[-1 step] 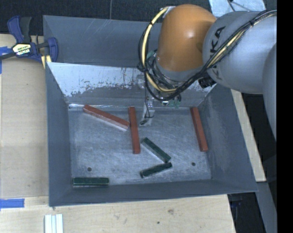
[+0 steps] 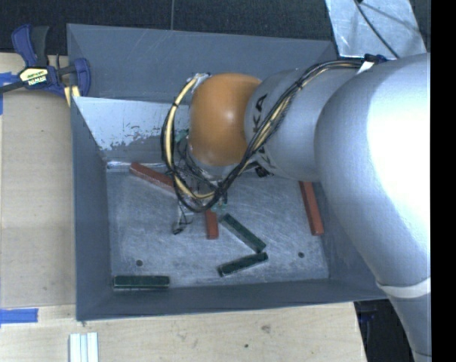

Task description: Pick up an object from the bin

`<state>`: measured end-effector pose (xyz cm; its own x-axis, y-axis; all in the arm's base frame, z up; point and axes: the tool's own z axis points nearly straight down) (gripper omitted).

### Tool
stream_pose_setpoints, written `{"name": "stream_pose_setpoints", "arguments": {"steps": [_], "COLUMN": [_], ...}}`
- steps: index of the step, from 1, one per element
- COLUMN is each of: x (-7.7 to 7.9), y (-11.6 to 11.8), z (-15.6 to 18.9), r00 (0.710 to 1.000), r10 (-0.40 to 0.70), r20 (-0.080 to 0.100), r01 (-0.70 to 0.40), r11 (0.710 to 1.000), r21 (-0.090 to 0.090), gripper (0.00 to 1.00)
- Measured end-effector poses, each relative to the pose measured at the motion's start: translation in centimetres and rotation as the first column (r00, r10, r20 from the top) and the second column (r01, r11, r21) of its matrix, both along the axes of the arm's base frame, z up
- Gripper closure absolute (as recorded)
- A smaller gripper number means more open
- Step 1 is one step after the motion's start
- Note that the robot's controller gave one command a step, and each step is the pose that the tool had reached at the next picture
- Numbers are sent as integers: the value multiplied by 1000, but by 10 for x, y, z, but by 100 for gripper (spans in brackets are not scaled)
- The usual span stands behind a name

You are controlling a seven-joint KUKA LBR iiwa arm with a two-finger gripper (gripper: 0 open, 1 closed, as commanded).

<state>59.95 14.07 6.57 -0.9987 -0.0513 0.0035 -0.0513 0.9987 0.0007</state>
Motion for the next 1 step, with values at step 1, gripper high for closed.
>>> {"name": "stream_pose_setpoints", "arguments": {"steps": [1], "x": [4], "y": [-2], "z": [6], "r00": [1000], "r10": [-6], "r20": [9], "r01": [6], "r11": [1000], "r21": [1], "gripper": [100]}}
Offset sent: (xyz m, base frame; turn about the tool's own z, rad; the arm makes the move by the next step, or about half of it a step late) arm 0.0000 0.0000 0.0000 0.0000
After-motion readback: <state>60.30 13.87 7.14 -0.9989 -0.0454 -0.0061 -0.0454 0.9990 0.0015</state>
